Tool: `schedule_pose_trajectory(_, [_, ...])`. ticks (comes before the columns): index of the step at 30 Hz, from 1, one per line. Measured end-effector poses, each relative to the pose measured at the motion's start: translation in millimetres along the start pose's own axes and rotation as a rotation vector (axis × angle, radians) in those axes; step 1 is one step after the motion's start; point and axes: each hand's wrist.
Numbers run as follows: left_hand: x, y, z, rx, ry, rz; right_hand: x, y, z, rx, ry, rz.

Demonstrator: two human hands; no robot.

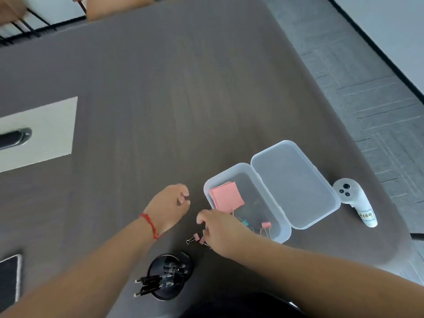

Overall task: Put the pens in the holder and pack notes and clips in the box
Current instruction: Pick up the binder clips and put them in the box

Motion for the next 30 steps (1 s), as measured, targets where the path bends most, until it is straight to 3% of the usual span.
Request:
schedule_pose_trajectory(2, [-4,25,23,0.166,0.036,0.322,15,22,2,-0.126,0.071,0.112])
schedule_pose_trajectory(4, [-5,49,37,0.225,0.098,0.462,29,45,1,-0.194,0.157,0.153])
schedule_pose_trajectory(9, [6,83,43,0.139,0.191,0.409,49,82,-10,-0.243,0.288,0.122])
schedule_pose_trajectory(16, [8,97,43,0.302,0.41,0.29,52,91,-14,-0.319,0.272,0.131])
schedule_pose_trajectory(20, [12,89,45,0.368,0.386,0.366,43,76,-1,-0.24,0.211,0.081])
schedule_pose_trajectory(25, [17,85,41,0.498,0.355,0.409,16,23,11,0.031,0.09,-0.073])
schedule_pose_trajectory(30, [27,42,28,0.328,0.285,0.428,-12,-34,-29,0.111,0.251,-0.295])
Point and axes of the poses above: each hand's wrist, its own x-axis towards the middle knuckle, its own y-axis out of the palm, z = x × y, and after that the axes turned 13 degrees about x, right-handed
